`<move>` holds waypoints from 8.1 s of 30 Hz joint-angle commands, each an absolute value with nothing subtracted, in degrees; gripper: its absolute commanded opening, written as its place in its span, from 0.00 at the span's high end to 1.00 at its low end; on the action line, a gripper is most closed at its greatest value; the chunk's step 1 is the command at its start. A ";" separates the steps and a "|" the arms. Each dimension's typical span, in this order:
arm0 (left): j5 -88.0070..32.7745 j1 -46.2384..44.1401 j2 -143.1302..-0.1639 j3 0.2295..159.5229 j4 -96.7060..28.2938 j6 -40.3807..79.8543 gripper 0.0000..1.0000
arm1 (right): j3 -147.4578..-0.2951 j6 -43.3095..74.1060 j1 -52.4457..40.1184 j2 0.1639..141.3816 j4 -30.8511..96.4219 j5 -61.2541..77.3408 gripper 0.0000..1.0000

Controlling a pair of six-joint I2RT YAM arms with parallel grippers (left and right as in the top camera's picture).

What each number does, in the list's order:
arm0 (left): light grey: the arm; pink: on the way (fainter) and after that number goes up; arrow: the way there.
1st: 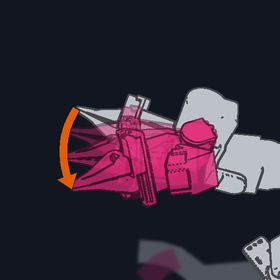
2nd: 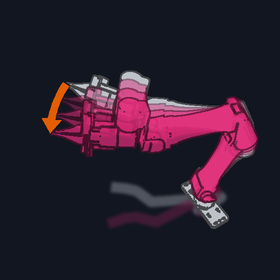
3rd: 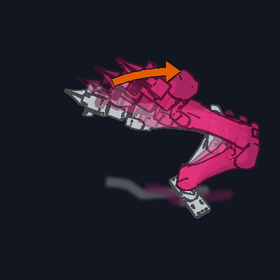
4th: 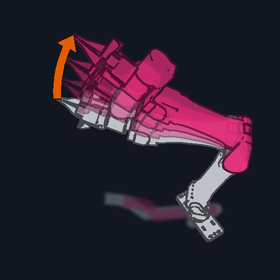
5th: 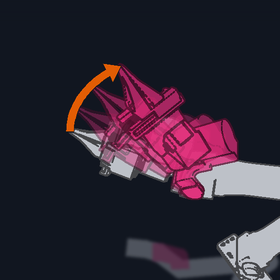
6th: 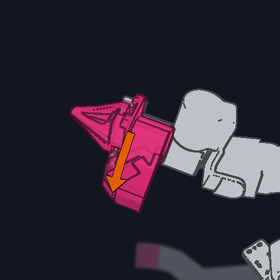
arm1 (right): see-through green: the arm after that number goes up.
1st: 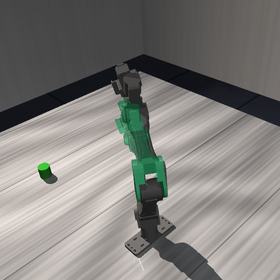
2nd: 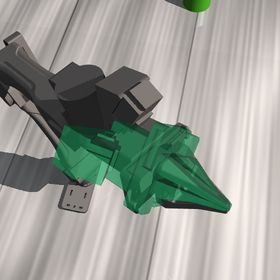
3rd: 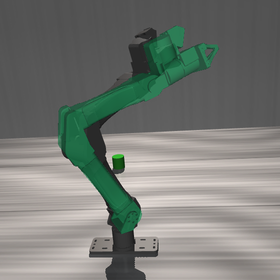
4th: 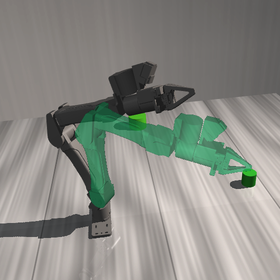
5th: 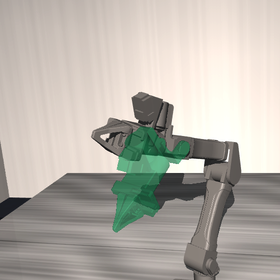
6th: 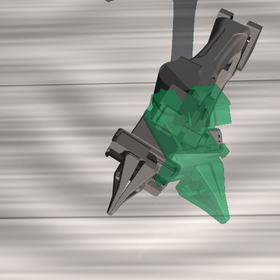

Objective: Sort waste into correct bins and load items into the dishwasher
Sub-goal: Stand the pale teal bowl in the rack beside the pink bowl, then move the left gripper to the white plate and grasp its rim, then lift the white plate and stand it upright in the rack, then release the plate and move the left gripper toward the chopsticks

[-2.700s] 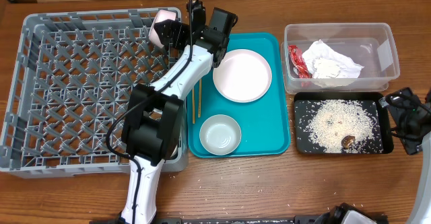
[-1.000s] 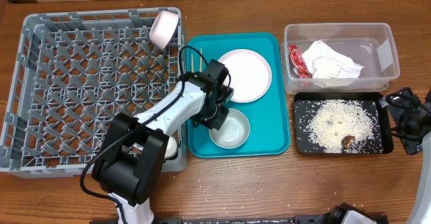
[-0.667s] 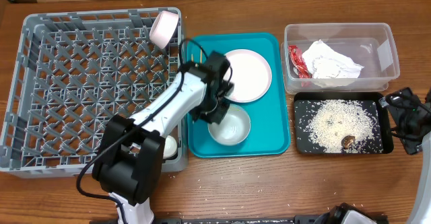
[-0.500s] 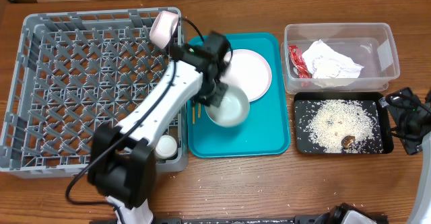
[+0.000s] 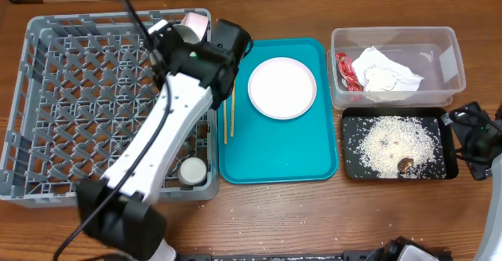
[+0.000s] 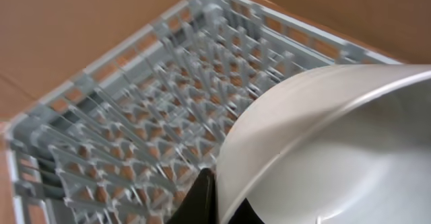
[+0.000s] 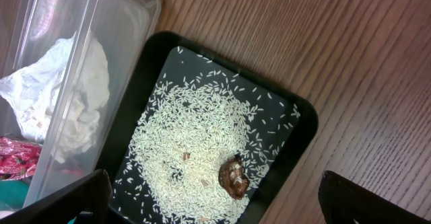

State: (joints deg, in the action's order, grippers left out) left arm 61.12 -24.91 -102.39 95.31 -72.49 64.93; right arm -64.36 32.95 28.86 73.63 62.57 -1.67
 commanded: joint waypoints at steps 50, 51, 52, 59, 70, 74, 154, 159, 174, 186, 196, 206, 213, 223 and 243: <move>71.70 -25.43 -120.66 86.28 -71.92 61.67 0.90 | -64.95 32.56 29.06 73.49 62.26 -1.63 0.00; 70.76 -25.69 -120.66 86.28 -71.96 61.65 0.90 | -64.95 32.56 29.06 73.49 62.26 -1.63 0.00; 70.06 -25.93 -120.66 86.28 -71.96 61.45 0.83 | -64.95 32.56 29.06 73.49 62.26 -1.63 0.00; 69.10 -26.76 -120.64 86.83 -71.99 59.66 0.30 | -64.95 32.56 29.06 73.49 62.26 -1.63 0.00; 52.21 -26.70 -120.64 101.56 -71.96 45.58 0.04 | -64.95 32.56 29.06 73.49 62.26 -1.63 0.00; 40.93 -26.65 -120.64 109.38 -71.94 35.48 0.00 | -64.95 32.56 29.06 73.49 62.24 -1.63 0.00; 7.46 -28.53 -120.22 83.09 -34.20 37.98 0.96 | -64.95 32.56 29.06 73.49 62.26 -1.63 0.00; 8.62 -28.38 -113.49 89.71 -40.07 25.04 0.96 | -64.95 32.56 29.06 73.49 62.24 -1.63 0.00; 44.62 -28.14 -88.05 95.85 -43.90 -0.71 0.96 | -64.95 32.56 29.06 73.49 62.24 -1.63 0.00; 57.36 -14.44 -91.83 95.72 -41.63 -13.08 0.96 | -64.95 32.56 29.06 73.49 62.24 -1.63 0.00; 59.35 -9.74 -101.19 95.72 -35.24 -14.28 0.96 | -64.95 32.56 29.06 73.49 62.24 -1.63 0.00; 61.41 -7.27 -106.41 95.72 -32.45 -14.06 0.96 | -64.95 32.56 29.06 73.49 62.26 -1.63 0.00; 56.45 -7.31 -106.67 95.70 -34.24 -12.82 0.96 | -64.95 32.56 29.06 73.49 62.24 -1.63 0.00; 44.91 -7.03 -109.43 95.70 -40.53 -3.16 0.49 | -64.95 32.56 29.06 73.49 62.24 -1.63 0.00; 14.66 -9.78 -108.44 126.65 -66.67 4.38 0.00 | -64.95 32.56 29.06 73.49 62.24 -1.63 0.00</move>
